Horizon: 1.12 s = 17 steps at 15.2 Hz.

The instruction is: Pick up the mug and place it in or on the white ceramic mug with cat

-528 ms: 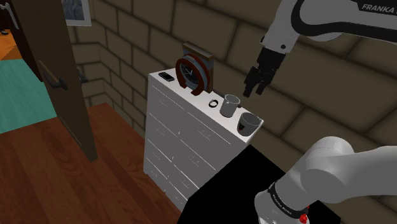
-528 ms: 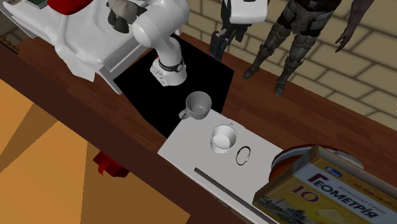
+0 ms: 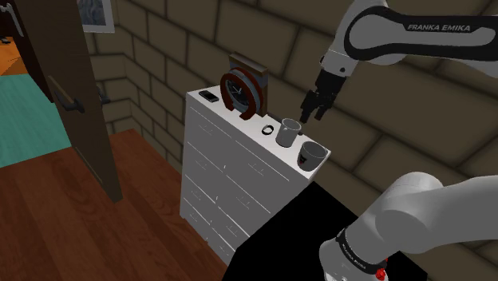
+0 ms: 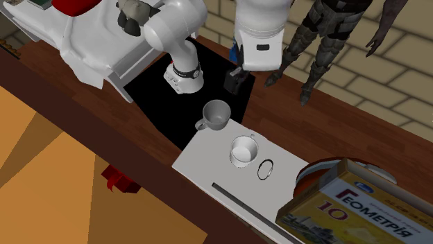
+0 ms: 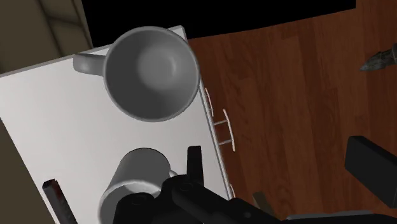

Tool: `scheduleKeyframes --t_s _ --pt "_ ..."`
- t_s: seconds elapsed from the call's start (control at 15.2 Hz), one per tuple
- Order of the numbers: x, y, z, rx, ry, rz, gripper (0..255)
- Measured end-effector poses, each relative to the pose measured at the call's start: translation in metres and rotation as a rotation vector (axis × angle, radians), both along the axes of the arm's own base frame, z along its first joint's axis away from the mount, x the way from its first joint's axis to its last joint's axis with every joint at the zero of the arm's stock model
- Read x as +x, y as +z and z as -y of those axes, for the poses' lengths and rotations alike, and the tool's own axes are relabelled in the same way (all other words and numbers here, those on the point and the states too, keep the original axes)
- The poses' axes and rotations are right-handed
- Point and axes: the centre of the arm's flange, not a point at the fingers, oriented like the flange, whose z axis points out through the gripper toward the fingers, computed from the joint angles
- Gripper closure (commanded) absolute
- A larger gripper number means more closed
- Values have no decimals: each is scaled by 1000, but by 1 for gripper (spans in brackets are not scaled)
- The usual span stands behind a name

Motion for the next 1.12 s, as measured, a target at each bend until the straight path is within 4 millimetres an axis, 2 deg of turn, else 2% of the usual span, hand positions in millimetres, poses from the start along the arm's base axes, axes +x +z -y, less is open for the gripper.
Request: scheduleKeyframes --t_s 0.92,1.12 --pt "80 -96 134 -19 -23 46 0" --pt "88 -111 154 -22 -26 54 0"
